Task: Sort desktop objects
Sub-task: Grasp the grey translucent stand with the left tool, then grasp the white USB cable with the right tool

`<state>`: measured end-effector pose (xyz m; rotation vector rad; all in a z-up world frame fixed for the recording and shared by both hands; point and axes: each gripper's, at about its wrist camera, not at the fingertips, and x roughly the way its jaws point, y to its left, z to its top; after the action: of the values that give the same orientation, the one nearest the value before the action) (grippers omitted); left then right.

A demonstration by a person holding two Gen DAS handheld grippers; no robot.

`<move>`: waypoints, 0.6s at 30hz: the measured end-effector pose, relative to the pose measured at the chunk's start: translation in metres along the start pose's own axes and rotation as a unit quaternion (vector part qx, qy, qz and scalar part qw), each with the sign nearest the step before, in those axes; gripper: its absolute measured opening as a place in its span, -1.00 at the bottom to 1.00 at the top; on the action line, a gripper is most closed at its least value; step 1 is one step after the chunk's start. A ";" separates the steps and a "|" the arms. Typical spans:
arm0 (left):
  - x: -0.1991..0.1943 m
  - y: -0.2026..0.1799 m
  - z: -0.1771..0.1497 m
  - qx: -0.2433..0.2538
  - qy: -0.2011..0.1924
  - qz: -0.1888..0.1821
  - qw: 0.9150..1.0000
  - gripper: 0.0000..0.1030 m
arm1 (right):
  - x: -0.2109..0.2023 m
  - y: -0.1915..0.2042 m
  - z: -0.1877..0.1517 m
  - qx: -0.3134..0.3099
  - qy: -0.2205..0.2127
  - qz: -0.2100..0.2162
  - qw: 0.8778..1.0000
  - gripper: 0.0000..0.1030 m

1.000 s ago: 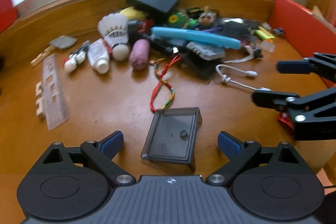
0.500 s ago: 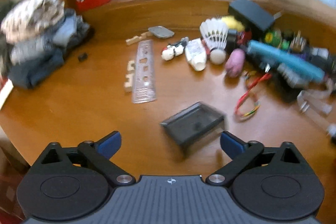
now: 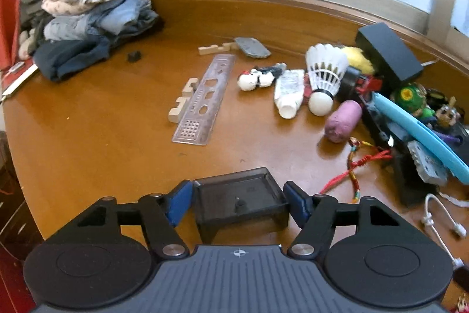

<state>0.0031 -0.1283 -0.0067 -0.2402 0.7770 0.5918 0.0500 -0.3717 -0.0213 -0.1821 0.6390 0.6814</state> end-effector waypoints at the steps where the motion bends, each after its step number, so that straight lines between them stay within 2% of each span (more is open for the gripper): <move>1: -0.001 0.001 -0.001 0.004 -0.001 -0.009 1.000 0.29 | 0.003 0.000 0.003 -0.001 -0.003 0.005 1.000 0.58; 4: -0.007 0.002 -0.004 0.027 -0.012 -0.039 0.999 0.19 | 0.014 0.004 0.013 -0.011 -0.009 0.022 1.000 0.47; 12: -0.013 0.010 -0.004 0.055 -0.026 -0.087 0.994 0.18 | 0.047 0.022 0.032 -0.045 0.004 0.027 0.999 0.27; 15: -0.015 0.013 -0.003 0.061 -0.030 -0.103 0.992 0.18 | 0.057 0.028 0.036 -0.046 0.011 0.029 0.998 0.02; 16: -0.016 0.014 -0.003 0.063 -0.030 -0.109 0.992 0.18 | 0.058 0.029 0.036 -0.043 0.011 0.031 0.999 -0.23; 18: -0.017 0.017 -0.002 0.065 -0.031 -0.120 0.990 0.18 | 0.060 0.031 0.038 -0.040 0.012 0.026 0.999 -0.45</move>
<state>-0.0173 -0.1221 0.0045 -0.1913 0.7104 0.3180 0.0840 -0.3025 -0.0258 -0.2485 0.6411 0.7571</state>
